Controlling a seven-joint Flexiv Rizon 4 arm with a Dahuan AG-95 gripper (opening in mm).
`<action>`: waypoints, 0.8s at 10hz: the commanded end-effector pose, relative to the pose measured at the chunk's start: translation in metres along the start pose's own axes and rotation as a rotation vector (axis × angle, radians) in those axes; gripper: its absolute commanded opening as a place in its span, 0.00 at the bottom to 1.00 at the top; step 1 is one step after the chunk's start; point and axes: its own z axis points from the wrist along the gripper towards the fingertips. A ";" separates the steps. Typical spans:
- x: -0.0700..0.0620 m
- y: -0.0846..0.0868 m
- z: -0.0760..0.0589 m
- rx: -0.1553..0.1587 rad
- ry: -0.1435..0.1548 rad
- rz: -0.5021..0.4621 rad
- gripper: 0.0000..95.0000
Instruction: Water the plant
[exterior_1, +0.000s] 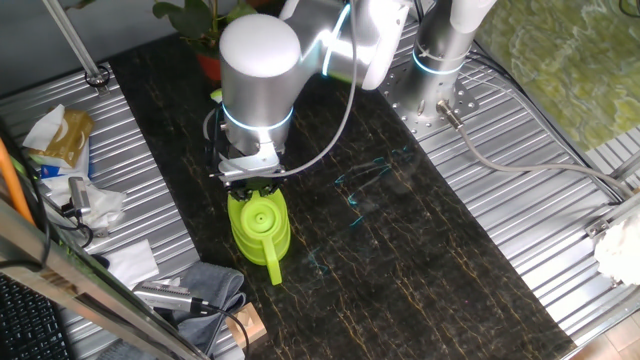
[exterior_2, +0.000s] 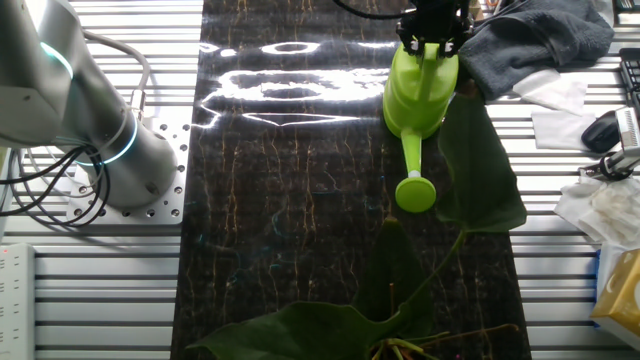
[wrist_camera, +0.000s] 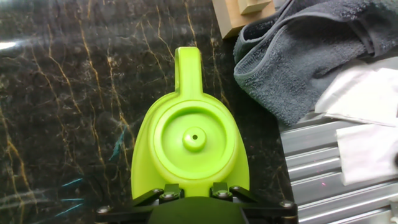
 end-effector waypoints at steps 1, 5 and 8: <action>0.000 0.000 0.011 0.000 0.004 0.000 0.00; 0.000 0.001 0.012 -0.004 0.012 -0.007 0.00; 0.001 0.001 0.011 -0.008 0.002 -0.005 0.00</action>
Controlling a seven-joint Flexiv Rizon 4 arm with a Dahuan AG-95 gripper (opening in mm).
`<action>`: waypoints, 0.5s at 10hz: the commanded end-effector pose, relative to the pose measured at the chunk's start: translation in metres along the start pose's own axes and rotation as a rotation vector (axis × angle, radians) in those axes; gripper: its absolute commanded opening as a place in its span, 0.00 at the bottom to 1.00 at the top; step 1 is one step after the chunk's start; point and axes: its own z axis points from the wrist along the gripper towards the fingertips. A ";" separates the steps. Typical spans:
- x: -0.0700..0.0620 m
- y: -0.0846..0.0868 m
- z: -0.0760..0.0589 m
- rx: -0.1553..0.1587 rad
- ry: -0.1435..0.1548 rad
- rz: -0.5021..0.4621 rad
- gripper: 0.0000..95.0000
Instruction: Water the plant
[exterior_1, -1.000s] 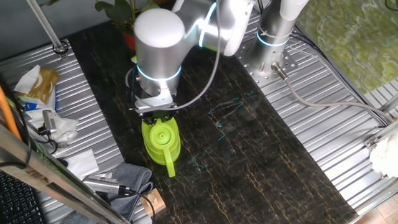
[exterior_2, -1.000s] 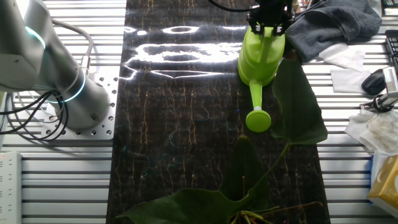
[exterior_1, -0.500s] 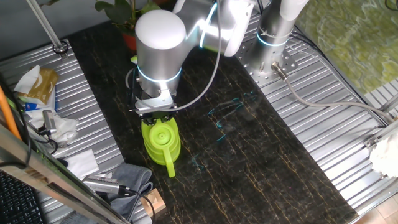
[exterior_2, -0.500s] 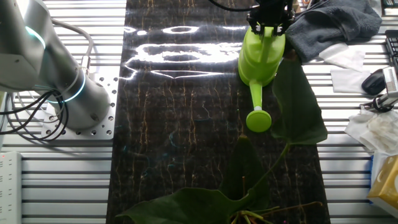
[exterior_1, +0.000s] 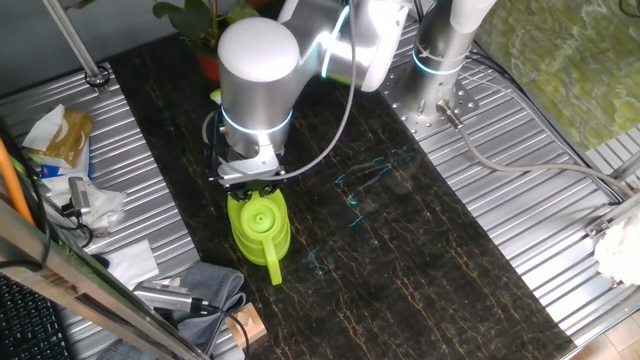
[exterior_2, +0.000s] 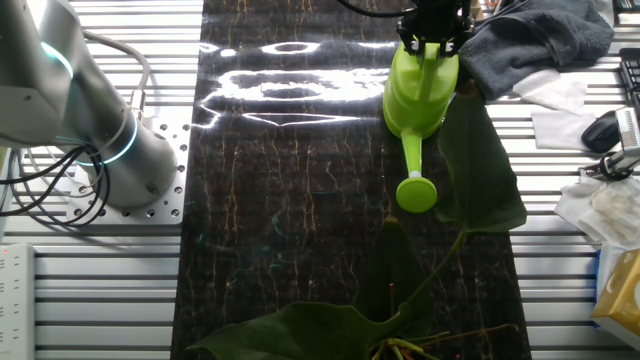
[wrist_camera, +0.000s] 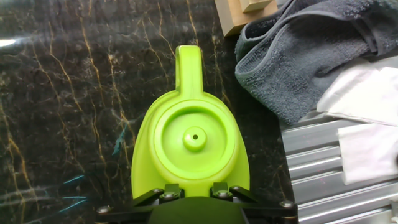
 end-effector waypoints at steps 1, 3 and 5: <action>0.000 0.001 0.008 -0.003 -0.003 0.017 0.00; -0.001 -0.001 -0.001 -0.010 0.000 0.031 0.00; -0.002 -0.002 -0.010 -0.020 0.008 0.041 0.00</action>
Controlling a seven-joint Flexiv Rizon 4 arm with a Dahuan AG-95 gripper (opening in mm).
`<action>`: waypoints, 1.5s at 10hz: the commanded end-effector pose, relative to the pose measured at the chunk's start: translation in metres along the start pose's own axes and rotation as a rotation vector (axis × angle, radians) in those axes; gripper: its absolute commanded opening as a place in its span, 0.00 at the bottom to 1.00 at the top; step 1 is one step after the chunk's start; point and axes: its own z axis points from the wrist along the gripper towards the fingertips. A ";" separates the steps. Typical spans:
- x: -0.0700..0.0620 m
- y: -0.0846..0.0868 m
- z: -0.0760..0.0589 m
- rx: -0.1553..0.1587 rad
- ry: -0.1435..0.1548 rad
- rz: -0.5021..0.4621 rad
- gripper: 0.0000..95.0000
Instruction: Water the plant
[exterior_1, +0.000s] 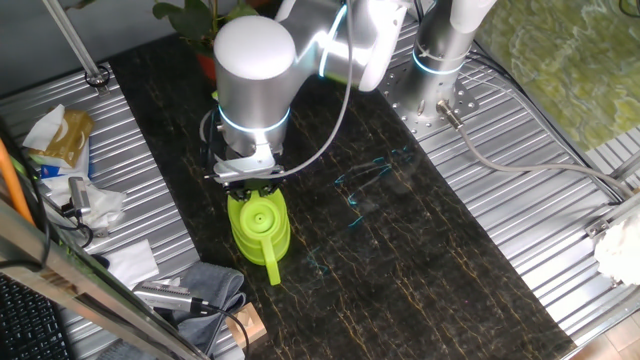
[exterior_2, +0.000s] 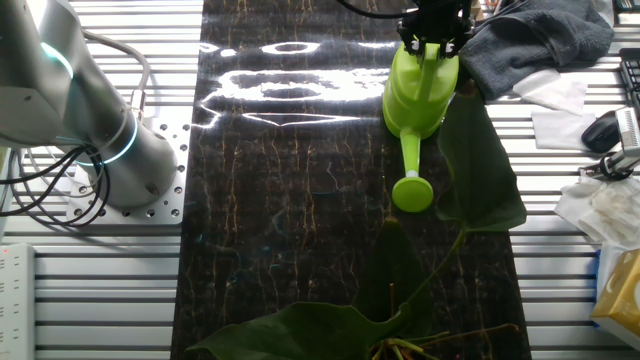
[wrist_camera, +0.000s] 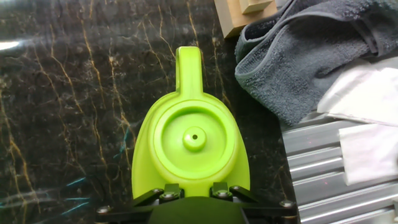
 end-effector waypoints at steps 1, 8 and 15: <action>0.000 0.000 -0.005 -0.006 -0.008 0.008 0.00; 0.004 0.002 -0.022 -0.022 0.015 0.038 0.00; 0.006 0.006 -0.050 -0.025 0.054 0.072 0.00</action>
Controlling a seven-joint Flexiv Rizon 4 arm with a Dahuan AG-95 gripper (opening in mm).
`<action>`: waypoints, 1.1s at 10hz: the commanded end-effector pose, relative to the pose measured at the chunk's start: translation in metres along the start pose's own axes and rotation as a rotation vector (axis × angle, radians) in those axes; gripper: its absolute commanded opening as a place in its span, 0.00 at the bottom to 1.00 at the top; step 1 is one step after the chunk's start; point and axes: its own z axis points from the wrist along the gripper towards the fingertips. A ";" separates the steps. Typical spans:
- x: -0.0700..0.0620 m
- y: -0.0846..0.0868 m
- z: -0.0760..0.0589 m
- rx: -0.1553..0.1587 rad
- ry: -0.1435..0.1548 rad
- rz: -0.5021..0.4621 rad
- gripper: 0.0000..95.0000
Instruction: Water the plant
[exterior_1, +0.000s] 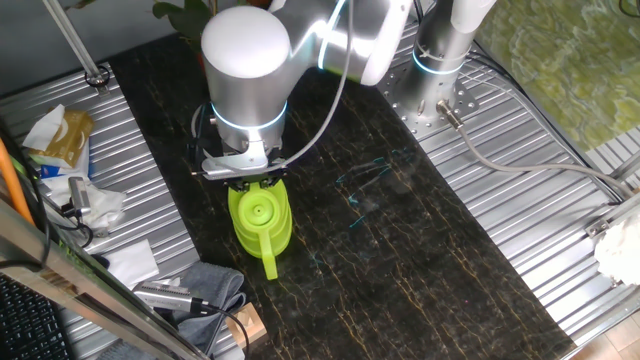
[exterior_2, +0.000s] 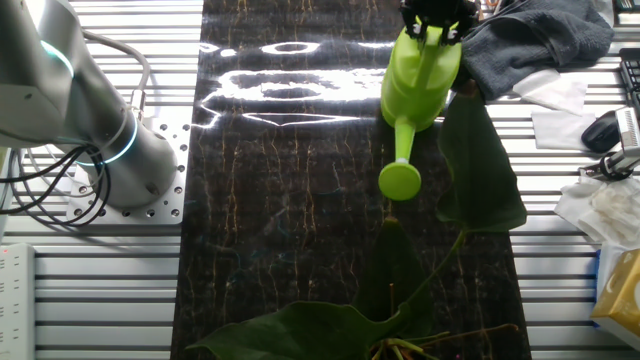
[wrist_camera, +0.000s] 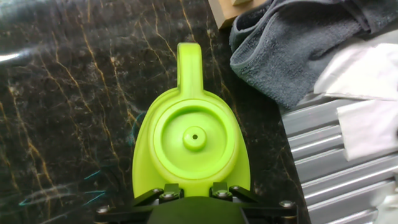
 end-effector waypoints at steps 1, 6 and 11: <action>0.001 0.002 -0.012 0.000 0.004 0.014 0.00; -0.005 -0.002 -0.044 -0.007 0.011 0.043 0.00; -0.005 -0.006 -0.074 -0.016 0.013 0.070 0.00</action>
